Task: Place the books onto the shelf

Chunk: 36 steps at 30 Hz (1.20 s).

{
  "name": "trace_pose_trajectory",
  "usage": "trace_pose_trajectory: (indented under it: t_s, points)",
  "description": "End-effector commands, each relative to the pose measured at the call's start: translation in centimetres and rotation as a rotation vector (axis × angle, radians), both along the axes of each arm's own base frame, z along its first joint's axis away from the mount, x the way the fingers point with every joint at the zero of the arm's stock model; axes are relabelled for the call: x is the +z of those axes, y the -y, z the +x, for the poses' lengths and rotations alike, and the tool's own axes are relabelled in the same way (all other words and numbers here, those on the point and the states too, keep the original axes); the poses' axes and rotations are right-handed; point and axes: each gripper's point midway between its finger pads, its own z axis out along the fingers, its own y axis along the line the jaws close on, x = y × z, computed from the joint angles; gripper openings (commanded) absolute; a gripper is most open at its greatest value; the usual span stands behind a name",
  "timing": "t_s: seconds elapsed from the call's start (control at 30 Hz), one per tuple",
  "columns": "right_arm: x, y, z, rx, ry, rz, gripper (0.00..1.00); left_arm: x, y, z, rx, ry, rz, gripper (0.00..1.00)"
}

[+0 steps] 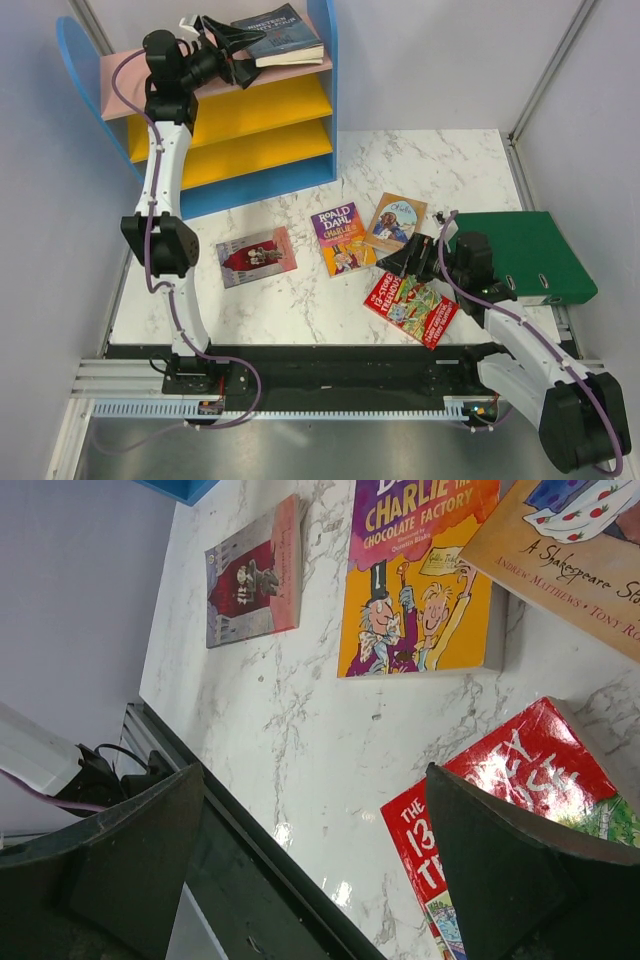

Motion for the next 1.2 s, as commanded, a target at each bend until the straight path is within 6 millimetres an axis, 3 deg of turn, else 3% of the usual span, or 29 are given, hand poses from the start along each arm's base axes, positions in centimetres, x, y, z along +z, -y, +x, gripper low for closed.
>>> trace_pose_trajectory:
  t_s: [0.0, 0.23, 0.27, 0.3, 0.43, 0.6, 0.63, 0.8, 1.03, 1.17]
  points:
    - [0.6, 0.0, -0.1, 0.001, 0.040, -0.001, 0.98, 3.6, -0.1, -3.3, -0.013, 0.047, -0.028, 0.73]
    - [0.7, 0.0, -0.2, 0.003, 0.044, 0.001, 0.98, 5.1, -0.5, -6.1, -0.025, -0.013, -0.124, 0.75]
    - [0.8, 0.0, -0.2, 0.002, 0.043, 0.002, 0.98, 3.9, -0.5, -5.7, -0.022, -0.058, -0.144, 0.75]
    - [0.8, 0.0, -0.2, 0.004, 0.045, 0.003, 0.98, 5.0, -0.7, -6.7, -0.023, -0.020, -0.161, 0.75]
    - [0.8, 0.0, -0.3, 0.007, 0.043, 0.003, 0.98, 2.9, -0.9, -6.7, -0.033, -0.128, -0.219, 0.75]
    - [0.8, 0.1, -0.4, 0.004, 0.045, 0.004, 0.98, 2.6, -0.7, -8.0, -0.050, -0.128, -0.203, 0.75]
    - [0.8, 0.0, -0.4, 0.006, 0.046, 0.003, 0.98, 2.2, -1.7, -7.9, -0.029, -0.134, -0.171, 0.75]
    - [0.7, 0.0, -0.5, 0.007, 0.042, 0.003, 0.98, -0.2, -2.0, -8.7, -0.003, -0.171, -0.091, 0.75]
    - [0.6, 0.0, -0.5, 0.007, 0.041, 0.002, 0.98, -5.8, -2.1, -9.2, 0.022, -0.238, -0.006, 0.75]
    - [0.5, 0.0, -0.4, 0.007, 0.034, 0.000, 0.98, -7.2, -2.1, -9.4, 0.025, -0.236, 0.021, 0.75]
